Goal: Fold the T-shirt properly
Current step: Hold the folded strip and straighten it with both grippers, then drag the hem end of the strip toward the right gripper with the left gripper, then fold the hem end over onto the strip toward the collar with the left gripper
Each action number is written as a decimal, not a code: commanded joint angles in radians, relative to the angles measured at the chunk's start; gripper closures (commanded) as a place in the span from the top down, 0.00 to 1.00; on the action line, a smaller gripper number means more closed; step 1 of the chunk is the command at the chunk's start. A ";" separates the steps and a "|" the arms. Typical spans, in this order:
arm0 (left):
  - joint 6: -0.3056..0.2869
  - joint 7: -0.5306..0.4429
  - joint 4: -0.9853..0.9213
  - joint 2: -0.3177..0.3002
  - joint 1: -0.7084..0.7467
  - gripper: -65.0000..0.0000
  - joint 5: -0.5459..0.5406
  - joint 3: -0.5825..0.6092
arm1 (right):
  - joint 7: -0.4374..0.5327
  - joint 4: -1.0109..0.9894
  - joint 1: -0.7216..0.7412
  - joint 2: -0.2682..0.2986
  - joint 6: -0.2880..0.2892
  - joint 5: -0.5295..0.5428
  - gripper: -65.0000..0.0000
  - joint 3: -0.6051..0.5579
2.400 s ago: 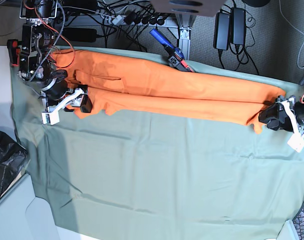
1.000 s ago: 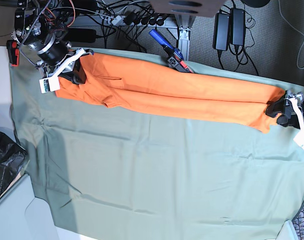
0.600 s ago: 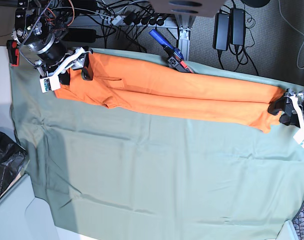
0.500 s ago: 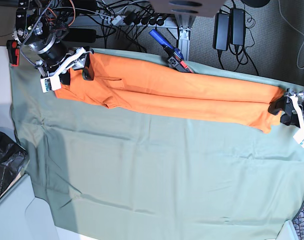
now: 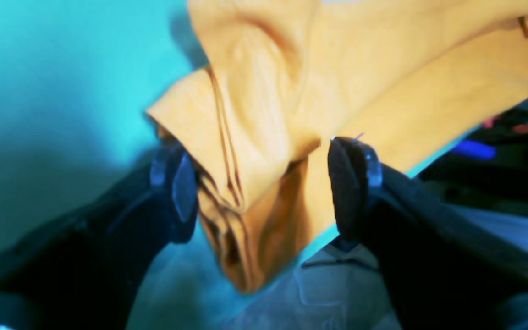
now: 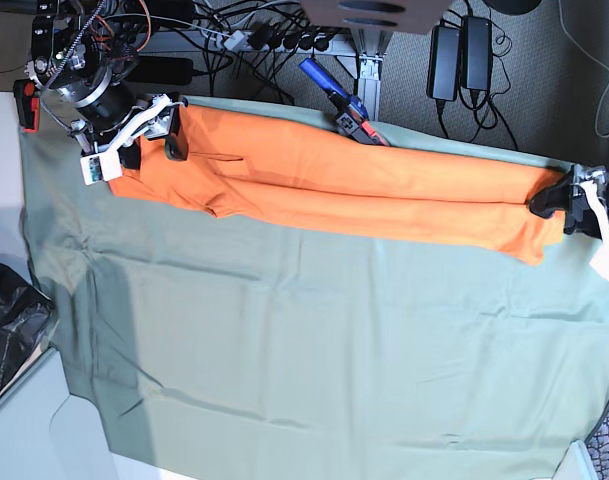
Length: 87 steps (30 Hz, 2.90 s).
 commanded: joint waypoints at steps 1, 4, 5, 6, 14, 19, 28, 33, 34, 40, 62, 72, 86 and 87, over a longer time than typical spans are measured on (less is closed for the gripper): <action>-0.009 0.003 0.011 -0.001 -0.005 0.70 -0.018 -0.006 | 0.022 0.015 0.002 0.014 0.098 0.006 0.65 0.011; -0.009 -0.023 0.011 0.040 -0.006 0.64 -0.010 -0.006 | 0.022 0.015 0.002 0.014 0.098 0.006 0.65 0.011; -0.009 -0.031 0.011 0.055 -0.006 0.58 -0.001 -0.006 | 0.022 0.015 0.002 0.014 0.098 0.006 0.65 0.011; -0.009 -0.037 0.011 0.070 -0.006 0.50 0.013 -0.006 | 0.022 0.015 0.002 0.014 0.098 0.005 0.65 0.011; -0.009 -0.153 0.011 0.134 -0.007 0.00 0.127 -0.006 | 0.022 0.015 0.002 0.014 0.098 0.005 0.65 0.011; -0.009 -0.153 0.011 0.169 -0.032 0.00 0.182 -0.025 | 0.022 0.015 0.002 0.014 0.098 0.005 0.65 0.011; -0.009 -0.158 0.002 0.178 -0.143 0.00 0.286 -0.065 | 0.026 0.015 0.006 0.014 0.097 0.005 0.65 0.013; -0.009 -0.203 -0.052 0.150 -0.198 0.00 0.344 -0.065 | 0.026 0.015 0.010 0.014 0.095 0.005 0.65 0.026; -0.009 -0.212 -0.074 0.143 -0.214 0.00 0.354 -0.065 | 0.026 0.015 0.010 0.014 0.095 0.005 0.65 0.031; -0.009 -0.220 -0.235 0.135 -0.349 0.00 0.367 -0.065 | 0.038 0.015 0.011 0.014 0.095 0.006 0.65 0.051; -0.009 -0.216 0.318 0.314 -0.107 0.00 0.518 0.048 | 0.049 0.015 0.011 0.014 0.096 0.005 0.65 0.051; -0.009 -0.273 0.317 0.375 -0.124 0.15 0.732 0.204 | 0.065 0.015 0.010 0.013 0.096 0.005 0.65 0.051; -0.009 -0.262 0.317 0.452 -0.119 0.51 0.562 0.205 | 0.068 0.015 0.010 0.013 0.096 0.005 0.65 0.051; -0.009 -0.258 0.317 0.459 -0.119 0.51 0.549 0.205 | 0.068 0.015 0.010 0.013 0.096 0.005 0.65 0.051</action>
